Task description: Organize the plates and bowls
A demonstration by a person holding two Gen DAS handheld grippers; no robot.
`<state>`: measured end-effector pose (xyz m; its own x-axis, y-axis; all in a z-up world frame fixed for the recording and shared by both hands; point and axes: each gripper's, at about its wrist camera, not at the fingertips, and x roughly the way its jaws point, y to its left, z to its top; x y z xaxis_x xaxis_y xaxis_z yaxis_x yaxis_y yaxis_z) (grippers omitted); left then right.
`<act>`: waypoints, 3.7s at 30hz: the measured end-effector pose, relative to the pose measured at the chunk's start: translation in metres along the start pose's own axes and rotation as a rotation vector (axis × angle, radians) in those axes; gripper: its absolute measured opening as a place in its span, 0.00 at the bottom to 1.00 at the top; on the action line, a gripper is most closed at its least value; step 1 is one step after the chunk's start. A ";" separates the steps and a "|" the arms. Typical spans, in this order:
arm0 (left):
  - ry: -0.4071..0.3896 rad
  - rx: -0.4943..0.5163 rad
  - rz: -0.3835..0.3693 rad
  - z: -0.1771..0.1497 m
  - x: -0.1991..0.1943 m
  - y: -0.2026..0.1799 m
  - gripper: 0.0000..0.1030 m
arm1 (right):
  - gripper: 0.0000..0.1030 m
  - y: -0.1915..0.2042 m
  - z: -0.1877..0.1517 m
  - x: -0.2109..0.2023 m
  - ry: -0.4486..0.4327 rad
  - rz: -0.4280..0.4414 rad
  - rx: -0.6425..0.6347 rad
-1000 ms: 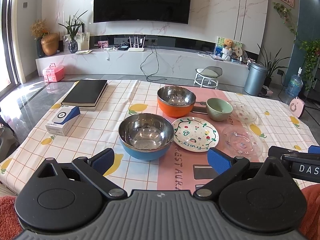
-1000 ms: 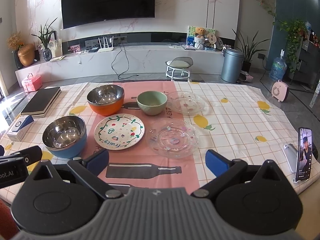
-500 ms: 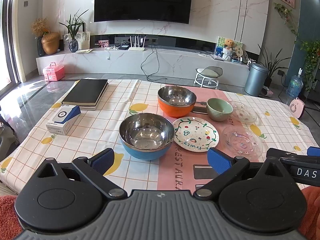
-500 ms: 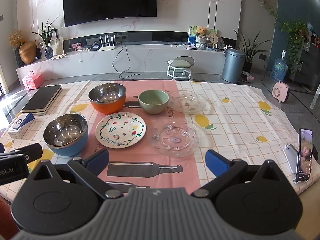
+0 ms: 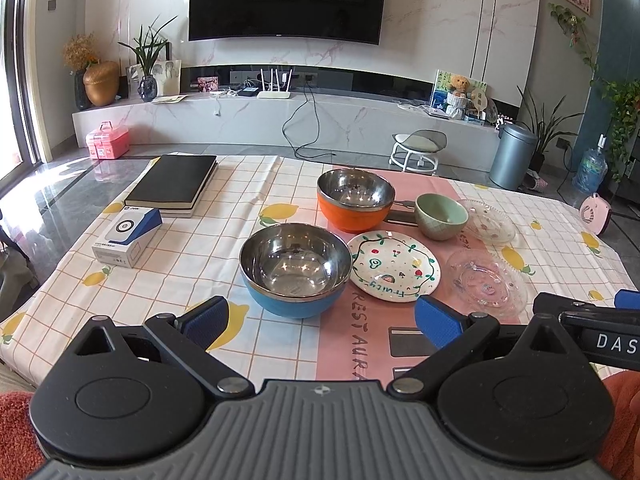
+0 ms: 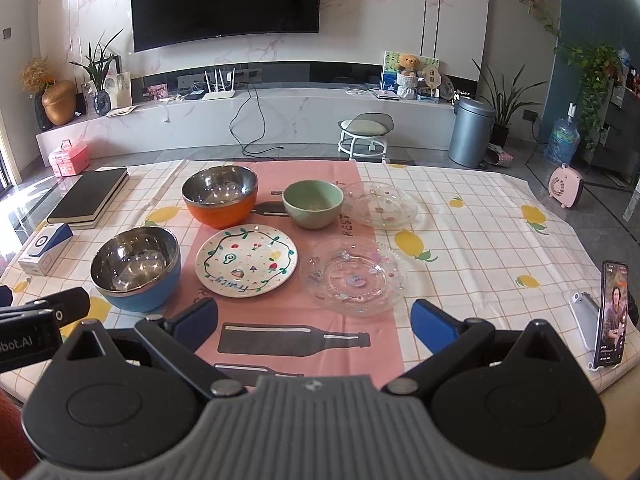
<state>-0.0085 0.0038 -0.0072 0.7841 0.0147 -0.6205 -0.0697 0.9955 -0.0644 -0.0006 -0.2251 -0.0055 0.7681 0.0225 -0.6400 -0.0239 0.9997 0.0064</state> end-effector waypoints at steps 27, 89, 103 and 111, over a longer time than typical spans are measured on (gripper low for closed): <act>0.015 -0.007 -0.021 0.005 0.004 0.004 1.00 | 0.98 0.005 -0.002 0.001 -0.015 0.012 -0.006; 0.320 -0.289 0.004 0.041 0.136 0.074 0.12 | 0.12 0.090 0.027 0.173 0.375 0.355 0.209; 0.382 -0.234 -0.065 -0.006 0.087 0.027 0.12 | 0.11 0.027 -0.022 0.108 0.438 0.329 0.289; 0.400 -0.263 -0.090 -0.020 0.087 0.024 0.12 | 0.11 0.009 -0.032 0.101 0.448 0.321 0.331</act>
<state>0.0459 0.0275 -0.0783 0.4995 -0.1586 -0.8517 -0.2061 0.9331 -0.2947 0.0565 -0.2138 -0.0951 0.4118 0.3862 -0.8254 0.0458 0.8958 0.4420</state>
